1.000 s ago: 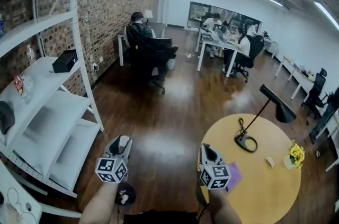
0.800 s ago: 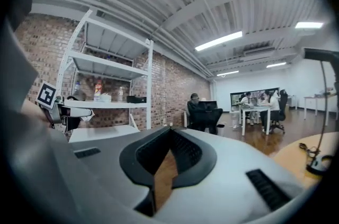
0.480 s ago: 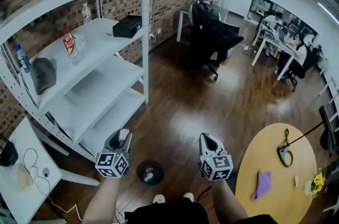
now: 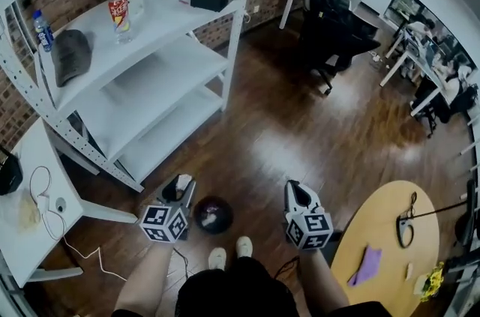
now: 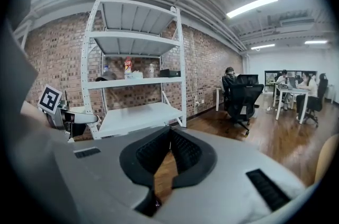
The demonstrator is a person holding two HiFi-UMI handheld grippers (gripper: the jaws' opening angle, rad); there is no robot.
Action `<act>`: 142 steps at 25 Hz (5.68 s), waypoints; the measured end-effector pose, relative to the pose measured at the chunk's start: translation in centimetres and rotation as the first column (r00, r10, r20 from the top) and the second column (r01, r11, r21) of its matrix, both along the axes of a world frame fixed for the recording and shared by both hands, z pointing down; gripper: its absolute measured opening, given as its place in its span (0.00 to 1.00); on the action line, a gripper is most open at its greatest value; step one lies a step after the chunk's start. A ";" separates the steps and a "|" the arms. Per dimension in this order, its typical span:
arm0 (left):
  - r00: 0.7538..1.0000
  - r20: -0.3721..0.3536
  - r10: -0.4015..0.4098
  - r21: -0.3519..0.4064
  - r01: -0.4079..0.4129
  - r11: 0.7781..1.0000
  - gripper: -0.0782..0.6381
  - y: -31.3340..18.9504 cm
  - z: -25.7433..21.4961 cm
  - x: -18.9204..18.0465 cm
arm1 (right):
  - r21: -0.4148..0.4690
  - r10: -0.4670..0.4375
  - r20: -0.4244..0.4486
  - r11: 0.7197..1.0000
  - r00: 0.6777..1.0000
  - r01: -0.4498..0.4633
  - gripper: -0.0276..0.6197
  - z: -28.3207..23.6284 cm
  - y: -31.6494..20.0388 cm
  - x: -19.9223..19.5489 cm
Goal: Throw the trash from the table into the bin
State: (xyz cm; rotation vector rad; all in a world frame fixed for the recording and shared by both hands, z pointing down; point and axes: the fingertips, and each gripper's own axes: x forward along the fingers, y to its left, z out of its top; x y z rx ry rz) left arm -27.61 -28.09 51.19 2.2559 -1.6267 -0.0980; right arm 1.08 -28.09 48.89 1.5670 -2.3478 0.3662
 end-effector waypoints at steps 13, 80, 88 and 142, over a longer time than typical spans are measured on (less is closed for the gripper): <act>0.998 0.016 0.053 -0.306 -0.046 0.951 0.36 2.6 15.8 7.2 | -0.279 -0.063 -0.019 0.959 0.998 0.055 0.05 12.9 3.2 1.4; 0.831 -0.036 0.555 0.256 -0.529 0.809 0.11 2.2 -10.0 35.1 | 0.171 0.610 0.185 0.752 0.771 -0.636 0.05 -9.4 23.4 34.7; 0.616 -0.024 0.788 0.313 -0.743 0.591 0.11 10.4 -12.3 54.1 | 0.214 0.810 0.180 0.521 0.558 -0.826 0.05 -9.1 36.5 48.5; -0.038 -0.018 0.999 0.360 -0.932 -0.028 0.15 26.1 -15.8 70.4 | 0.182 0.969 -0.010 0.245 0.248 -0.952 0.05 -8.0 50.5 51.6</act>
